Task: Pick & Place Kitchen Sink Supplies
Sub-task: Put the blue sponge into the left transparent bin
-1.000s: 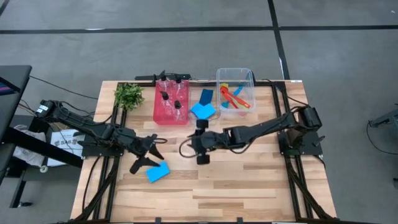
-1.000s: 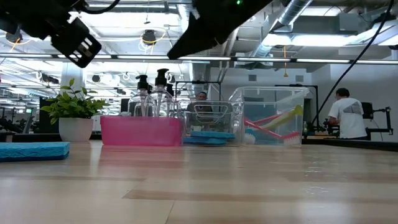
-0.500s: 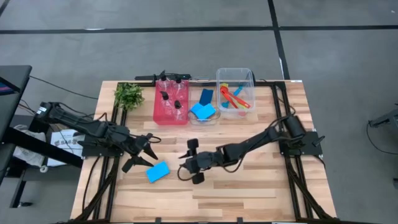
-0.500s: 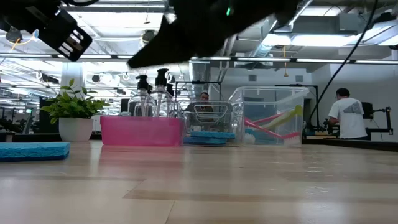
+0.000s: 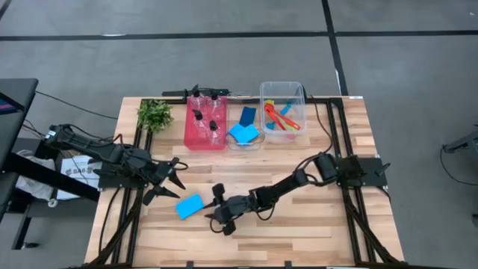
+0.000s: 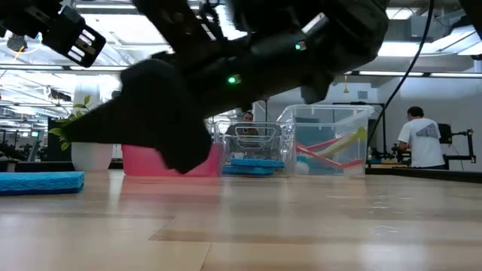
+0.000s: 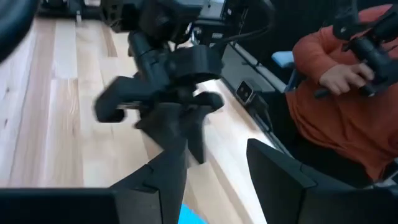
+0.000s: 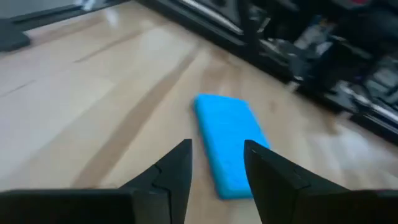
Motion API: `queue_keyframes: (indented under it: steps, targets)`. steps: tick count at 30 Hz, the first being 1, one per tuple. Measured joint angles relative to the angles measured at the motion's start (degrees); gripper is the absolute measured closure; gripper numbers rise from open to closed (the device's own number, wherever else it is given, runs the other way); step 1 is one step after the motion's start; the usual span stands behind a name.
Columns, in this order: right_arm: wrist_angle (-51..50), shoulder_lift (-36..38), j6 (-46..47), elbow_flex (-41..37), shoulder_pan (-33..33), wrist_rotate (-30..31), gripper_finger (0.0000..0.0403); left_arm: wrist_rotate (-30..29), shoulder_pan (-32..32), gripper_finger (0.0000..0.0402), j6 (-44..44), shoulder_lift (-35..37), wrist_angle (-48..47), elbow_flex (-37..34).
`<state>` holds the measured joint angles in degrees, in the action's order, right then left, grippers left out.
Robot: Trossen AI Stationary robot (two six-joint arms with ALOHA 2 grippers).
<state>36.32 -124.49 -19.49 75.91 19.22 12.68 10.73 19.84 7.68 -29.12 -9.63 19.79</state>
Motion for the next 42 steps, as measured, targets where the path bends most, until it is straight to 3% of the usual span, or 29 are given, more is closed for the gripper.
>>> queue_keyframes:
  steps: [6, 11, 21, 38, 42]
  targets:
    - [-7.4, -2.6, 0.0, 6.0, -0.9, -5.0, 0.0273, -0.4, 0.0, 0.0234, 0.2, 0.8, -1.6, -0.9]
    - [-10.9, -2.4, 0.0, 9.4, -2.1, -5.4, 0.028, -2.5, 0.0, 0.0234, 0.4, 2.5, -2.0, -3.1]
    - [-14.5, -2.5, 0.0, 10.2, -4.2, -11.4, 0.0282, -3.8, 0.0, 0.0234, 0.7, 5.9, -1.9, -3.8]
    - [-14.0, -12.2, 6.6, 12.4, -8.3, -11.6, 0.0286, -3.8, 0.0, 0.0234, 0.7, 5.8, -1.5, -3.8]
    - [-14.3, -13.2, 7.4, 12.5, -8.4, -11.6, 0.0317, -3.8, 0.0, 0.0234, 0.7, 5.8, -1.5, -3.8]
